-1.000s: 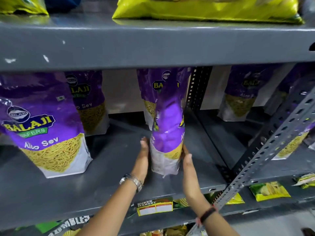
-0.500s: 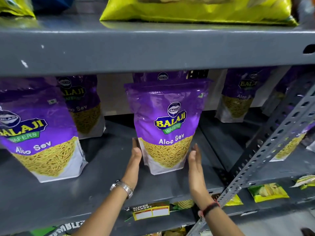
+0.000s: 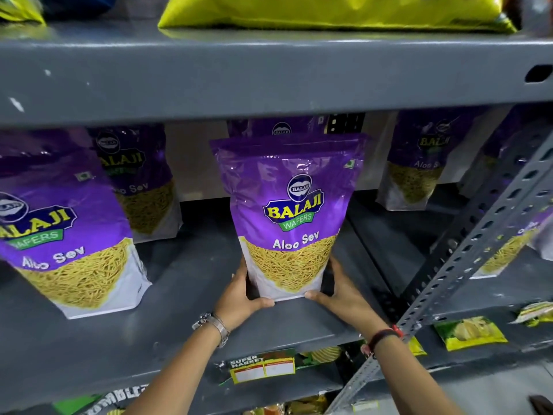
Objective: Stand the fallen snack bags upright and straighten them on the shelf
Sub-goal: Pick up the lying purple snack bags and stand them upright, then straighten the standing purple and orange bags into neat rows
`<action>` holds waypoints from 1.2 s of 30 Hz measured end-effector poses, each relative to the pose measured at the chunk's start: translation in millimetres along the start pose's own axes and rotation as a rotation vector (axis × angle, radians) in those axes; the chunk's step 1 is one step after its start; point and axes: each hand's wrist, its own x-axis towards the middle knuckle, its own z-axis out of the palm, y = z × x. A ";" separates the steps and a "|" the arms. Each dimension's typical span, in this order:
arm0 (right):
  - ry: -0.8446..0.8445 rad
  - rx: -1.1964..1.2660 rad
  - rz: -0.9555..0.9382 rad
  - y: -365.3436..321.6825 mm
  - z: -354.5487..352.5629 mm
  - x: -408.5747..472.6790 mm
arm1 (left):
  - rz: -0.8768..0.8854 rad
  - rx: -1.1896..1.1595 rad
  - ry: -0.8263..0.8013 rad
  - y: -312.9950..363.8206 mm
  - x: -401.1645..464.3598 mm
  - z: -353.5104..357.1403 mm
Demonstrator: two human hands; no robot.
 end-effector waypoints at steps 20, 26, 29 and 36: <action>0.110 -0.216 -0.026 15.8 -12.2 -27.2 | -0.009 0.092 0.164 9.9 -26.6 30.8; 0.156 -0.218 -0.012 8.8 -8.9 -35.2 | 0.009 0.084 0.153 10.9 -29.7 32.0; 0.425 -0.204 -0.046 -1.0 5.5 -55.8 | 0.047 -0.008 0.171 9.0 -36.6 30.2; 0.252 -0.217 -0.403 -45.2 85.6 -66.8 | 0.114 0.043 0.617 -22.2 -79.6 -36.2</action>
